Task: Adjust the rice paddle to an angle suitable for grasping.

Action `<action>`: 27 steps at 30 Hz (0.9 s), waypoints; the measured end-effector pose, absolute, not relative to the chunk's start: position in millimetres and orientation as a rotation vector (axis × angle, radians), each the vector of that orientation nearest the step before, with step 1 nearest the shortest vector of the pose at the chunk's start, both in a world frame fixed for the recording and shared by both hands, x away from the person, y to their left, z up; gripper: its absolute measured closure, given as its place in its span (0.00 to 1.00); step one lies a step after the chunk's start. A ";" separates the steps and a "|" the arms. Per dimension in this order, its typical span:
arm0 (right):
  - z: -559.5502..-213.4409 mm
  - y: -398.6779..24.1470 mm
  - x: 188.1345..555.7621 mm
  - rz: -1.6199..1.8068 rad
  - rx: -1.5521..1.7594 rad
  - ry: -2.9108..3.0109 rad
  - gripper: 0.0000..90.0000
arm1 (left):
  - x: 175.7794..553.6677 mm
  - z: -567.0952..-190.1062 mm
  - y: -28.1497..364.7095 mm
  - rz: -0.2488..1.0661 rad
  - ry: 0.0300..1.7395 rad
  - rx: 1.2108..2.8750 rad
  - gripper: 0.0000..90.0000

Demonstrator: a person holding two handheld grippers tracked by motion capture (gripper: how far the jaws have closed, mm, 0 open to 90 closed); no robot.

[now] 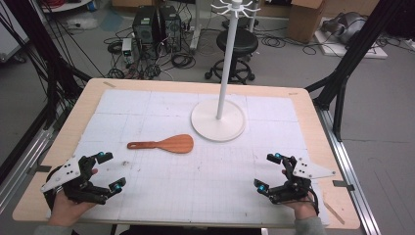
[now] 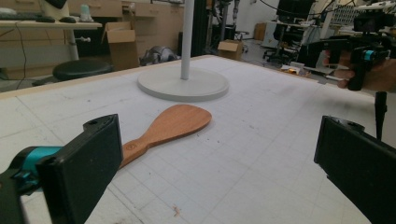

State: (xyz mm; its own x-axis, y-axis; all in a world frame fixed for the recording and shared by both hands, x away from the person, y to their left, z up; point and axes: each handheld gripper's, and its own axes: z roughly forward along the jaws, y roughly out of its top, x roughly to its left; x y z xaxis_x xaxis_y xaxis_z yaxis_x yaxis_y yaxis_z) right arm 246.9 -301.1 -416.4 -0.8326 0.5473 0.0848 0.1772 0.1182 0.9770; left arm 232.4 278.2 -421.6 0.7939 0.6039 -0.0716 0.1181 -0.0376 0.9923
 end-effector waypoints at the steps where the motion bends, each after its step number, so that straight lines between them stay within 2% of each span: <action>1: -416.5 -301.1 247.0 1.769 0.710 2.105 0.01 | 232.4 -421.6 278.2 0.430 0.592 1.583 0.02; 14: -418.0 -299.9 247.9 1.760 0.717 2.119 0.01 | 234.3 -421.6 276.6 0.461 0.576 1.626 0.04; 21: -418.8 -297.9 248.1 1.762 0.696 2.138 0.01 | 236.2 -420.6 276.9 0.430 0.514 1.642 0.53; 22: -418.8 -297.9 248.1 1.762 0.696 2.138 0.01 | 236.2 -420.6 276.9 0.430 0.514 1.642 0.58; 23: -418.7 -297.6 247.5 1.763 0.701 2.140 0.01 | 236.5 -420.6 276.4 0.431 0.507 1.642 0.58; 24: -418.8 -297.5 247.8 1.763 0.700 2.137 0.01 | 237.3 -420.5 276.0 0.433 0.509 1.644 0.69; 25: -418.9 -297.5 247.9 1.763 0.698 2.135 0.01 | 237.3 -420.5 276.0 0.433 0.509 1.644 0.74; 26: -418.9 -297.5 247.9 1.763 0.698 2.135 0.01 | 237.7 -420.7 275.8 0.435 0.509 1.642 0.74; 27: -418.8 -297.3 247.3 1.765 0.706 2.137 0.01 | 238.3 -420.8 275.5 0.437 0.516 1.645 0.79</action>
State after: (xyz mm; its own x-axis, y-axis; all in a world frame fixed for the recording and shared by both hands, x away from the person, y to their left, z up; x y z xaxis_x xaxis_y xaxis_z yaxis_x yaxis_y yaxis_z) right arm 247.3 -297.3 -418.8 -0.8414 0.5326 0.0911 0.1901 0.1339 0.9726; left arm 238.3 275.5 -420.8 0.8257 0.5640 -0.0095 0.0828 -0.1046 0.9911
